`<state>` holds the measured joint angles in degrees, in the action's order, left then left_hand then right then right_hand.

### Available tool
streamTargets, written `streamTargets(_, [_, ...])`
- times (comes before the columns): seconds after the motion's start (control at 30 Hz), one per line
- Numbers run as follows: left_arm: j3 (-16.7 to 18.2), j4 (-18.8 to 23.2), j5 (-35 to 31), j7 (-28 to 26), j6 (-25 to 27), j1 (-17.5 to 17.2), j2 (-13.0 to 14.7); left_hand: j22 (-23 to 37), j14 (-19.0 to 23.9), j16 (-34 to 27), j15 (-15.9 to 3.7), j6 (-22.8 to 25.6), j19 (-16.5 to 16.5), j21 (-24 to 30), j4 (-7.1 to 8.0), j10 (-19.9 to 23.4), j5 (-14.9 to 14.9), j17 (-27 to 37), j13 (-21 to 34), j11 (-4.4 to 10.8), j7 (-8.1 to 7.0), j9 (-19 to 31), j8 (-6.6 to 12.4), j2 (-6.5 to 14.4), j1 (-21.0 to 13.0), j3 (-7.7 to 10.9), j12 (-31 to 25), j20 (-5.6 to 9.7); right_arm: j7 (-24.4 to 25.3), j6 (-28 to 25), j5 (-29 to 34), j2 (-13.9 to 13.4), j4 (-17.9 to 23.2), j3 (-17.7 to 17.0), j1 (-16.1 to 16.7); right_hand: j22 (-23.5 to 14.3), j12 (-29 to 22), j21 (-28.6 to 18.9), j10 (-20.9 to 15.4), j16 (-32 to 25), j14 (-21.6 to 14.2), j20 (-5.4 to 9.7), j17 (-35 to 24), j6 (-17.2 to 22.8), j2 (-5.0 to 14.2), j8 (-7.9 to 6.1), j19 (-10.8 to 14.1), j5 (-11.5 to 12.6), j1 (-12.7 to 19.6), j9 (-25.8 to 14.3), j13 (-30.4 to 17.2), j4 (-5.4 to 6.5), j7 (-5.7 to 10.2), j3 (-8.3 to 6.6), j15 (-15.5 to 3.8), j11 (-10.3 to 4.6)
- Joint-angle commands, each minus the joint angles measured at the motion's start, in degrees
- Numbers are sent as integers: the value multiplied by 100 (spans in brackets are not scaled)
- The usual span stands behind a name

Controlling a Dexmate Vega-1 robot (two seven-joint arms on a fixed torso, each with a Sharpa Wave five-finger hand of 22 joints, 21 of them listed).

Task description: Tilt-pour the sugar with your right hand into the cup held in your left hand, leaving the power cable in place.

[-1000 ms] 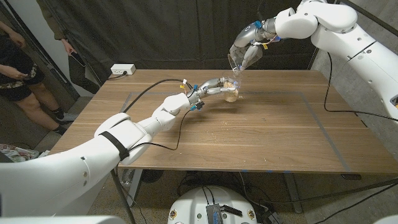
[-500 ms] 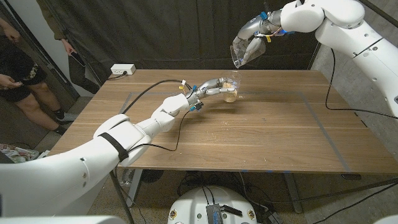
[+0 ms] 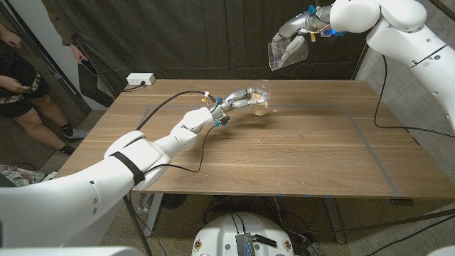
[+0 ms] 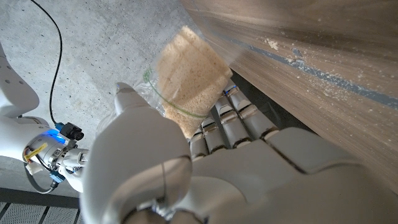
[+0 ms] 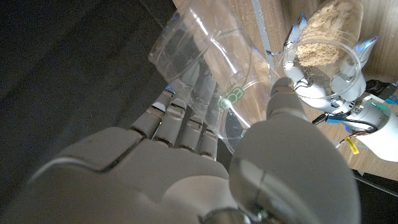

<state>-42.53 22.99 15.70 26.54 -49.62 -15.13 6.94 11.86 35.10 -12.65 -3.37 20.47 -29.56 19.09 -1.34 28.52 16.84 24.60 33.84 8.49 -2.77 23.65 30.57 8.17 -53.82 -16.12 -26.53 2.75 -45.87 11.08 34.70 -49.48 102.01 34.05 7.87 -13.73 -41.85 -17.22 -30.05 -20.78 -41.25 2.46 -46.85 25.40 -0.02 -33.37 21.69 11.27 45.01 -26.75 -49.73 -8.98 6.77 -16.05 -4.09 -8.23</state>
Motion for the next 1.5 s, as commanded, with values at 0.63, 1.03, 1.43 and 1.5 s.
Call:
streamTargets(0.63, [201, 1213, -34, -345, 89, -482, 701, 19, 42, 32, -674, 61, 19, 30, 58, 13, -7, 13, 9, 25, -10, -6, 27, 18, -20, -14, 21, 186, 1208, -2237, -1189, -387, 449, -572, 805, -27, 39, -68, -29, -14, -66, 31, -45, 279, 280, -42, 120, 9, 234, -49, -21, 76, 223, -66, -932, -27])
streamTargets(1.03, [269, 1816, -121, -563, 386, -718, 977, 19, 42, 36, -671, 53, 32, 32, 75, 12, -11, 17, 13, 5, -4, -6, 25, 22, -25, -15, 26, 182, 1828, -3006, -1506, -675, 845, -814, 1217, -28, 41, -80, -44, -2, -95, 17, -53, 282, 279, -43, 150, 8, 229, -68, -41, 78, 222, -70, -934, 8])
streamTargets(1.43, [356, 2413, -208, -824, 658, -973, 1252, 19, 39, 40, -670, 44, 34, 37, 90, 26, -16, 20, 6, 5, -1, -3, 22, 22, -31, -18, 30, 183, 2531, -3656, -2119, -912, 1174, -1185, 1772, -31, 45, -102, -63, -7, -142, 11, -70, 305, 275, -43, 202, 8, 235, -77, -52, 72, 206, -73, -933, 15])
streamTargets(1.5, [368, 2478, -222, -857, 685, -997, 1282, 19, 43, 38, -669, 47, 35, 38, 93, 11, -16, 21, 9, -7, -2, -2, 24, 23, -32, -18, 36, 180, 2643, -3747, -2177, -947, 1228, -1205, 1836, -31, 48, -101, -62, -6, -148, 10, -72, 315, 273, -44, 201, 7, 234, -76, -55, 72, 205, -73, -932, 5])
